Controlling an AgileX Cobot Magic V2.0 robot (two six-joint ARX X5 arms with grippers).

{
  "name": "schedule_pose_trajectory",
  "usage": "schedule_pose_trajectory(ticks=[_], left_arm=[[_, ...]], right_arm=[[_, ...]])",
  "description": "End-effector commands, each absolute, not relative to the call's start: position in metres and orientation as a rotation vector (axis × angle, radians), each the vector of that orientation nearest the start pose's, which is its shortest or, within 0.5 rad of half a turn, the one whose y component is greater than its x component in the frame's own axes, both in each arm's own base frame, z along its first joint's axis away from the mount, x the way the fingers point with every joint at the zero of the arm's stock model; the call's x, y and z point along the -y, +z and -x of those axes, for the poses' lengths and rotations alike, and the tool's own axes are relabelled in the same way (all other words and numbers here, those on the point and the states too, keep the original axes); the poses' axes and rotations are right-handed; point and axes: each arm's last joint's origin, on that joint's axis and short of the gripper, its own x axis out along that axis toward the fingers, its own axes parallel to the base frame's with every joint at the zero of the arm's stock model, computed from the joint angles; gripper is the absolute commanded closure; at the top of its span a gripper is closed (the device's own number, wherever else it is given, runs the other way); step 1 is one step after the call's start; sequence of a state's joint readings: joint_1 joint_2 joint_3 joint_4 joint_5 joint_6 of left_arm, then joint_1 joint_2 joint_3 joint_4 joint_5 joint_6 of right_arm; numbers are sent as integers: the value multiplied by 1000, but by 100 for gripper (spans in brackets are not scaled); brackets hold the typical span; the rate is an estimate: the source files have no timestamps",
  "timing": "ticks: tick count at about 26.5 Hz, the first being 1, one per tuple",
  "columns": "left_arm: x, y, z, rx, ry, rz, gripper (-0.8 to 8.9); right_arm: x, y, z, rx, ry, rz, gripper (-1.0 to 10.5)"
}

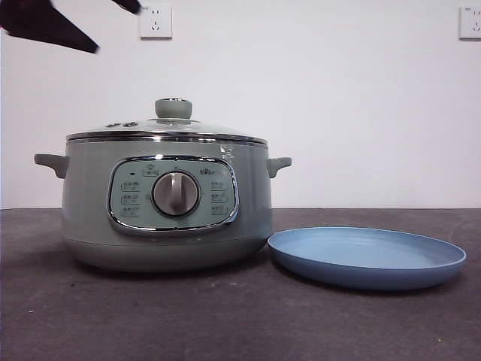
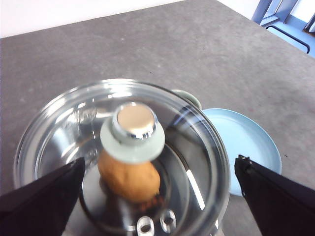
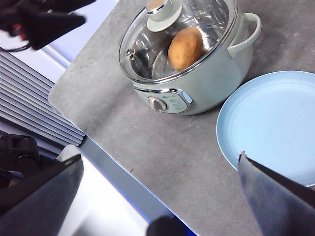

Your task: Take the potato out from the steamer,put the potato on the plate,close the lid

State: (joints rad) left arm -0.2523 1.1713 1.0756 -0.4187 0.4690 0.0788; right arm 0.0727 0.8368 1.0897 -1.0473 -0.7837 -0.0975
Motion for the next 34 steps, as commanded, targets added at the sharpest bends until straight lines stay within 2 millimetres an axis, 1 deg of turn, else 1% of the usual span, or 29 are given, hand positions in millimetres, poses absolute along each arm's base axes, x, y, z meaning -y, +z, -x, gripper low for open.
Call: schedule_pose_trajectory(ticks=[1,5,11,13,17,21,22,23,24,25,28,30,32,33,34], left_arm=[[86,334,-255,-500,-747,-51,185],[104,330,-280,-514,-721,-120,185],[123,319,-310,-548,-696,-188,185],[127,314,-316,-562,-702,-190,185],[135,295,-327,-613,-707,-196,186],[138,291,-328,-624,-698,-206,204],[139,291,-327,-626,-702,-207,314],[140,291,-327,-630,-706,-207,446],[140,290,-327,-636,-707,-206,537],[140,290,-326,-644,-707,-207,568],[139,289,-326,-653,-707,-206,577],[139,289,-326,-652,-707,-206,718],[140,289,-326,-650,-709,-206,809],[140,290,-326,-647,-709,-204,826],[140,290,-326,-645,-709,-202,822]], right_arm=[[-30,356,-127,-721,846,-195,285],[-30,356,-128,-724,846,-196,285],[-30,356,-128,-723,846,-195,285],[-30,356,-128,-721,846,-195,285],[-30,356,-128,-718,846,-194,285],[-30,356,-128,-715,845,-192,285],[-30,356,-128,-715,842,-190,285],[-30,356,-128,-715,843,-190,285],[-30,356,-129,-715,842,-190,286],[-30,356,-129,-715,842,-190,285],[-30,356,-129,-712,843,-189,285],[-30,356,-129,-712,843,-189,285],[-30,356,-129,-712,843,-189,286],[-30,356,-129,-712,843,-189,286],[-30,356,-129,-712,843,-189,286]])
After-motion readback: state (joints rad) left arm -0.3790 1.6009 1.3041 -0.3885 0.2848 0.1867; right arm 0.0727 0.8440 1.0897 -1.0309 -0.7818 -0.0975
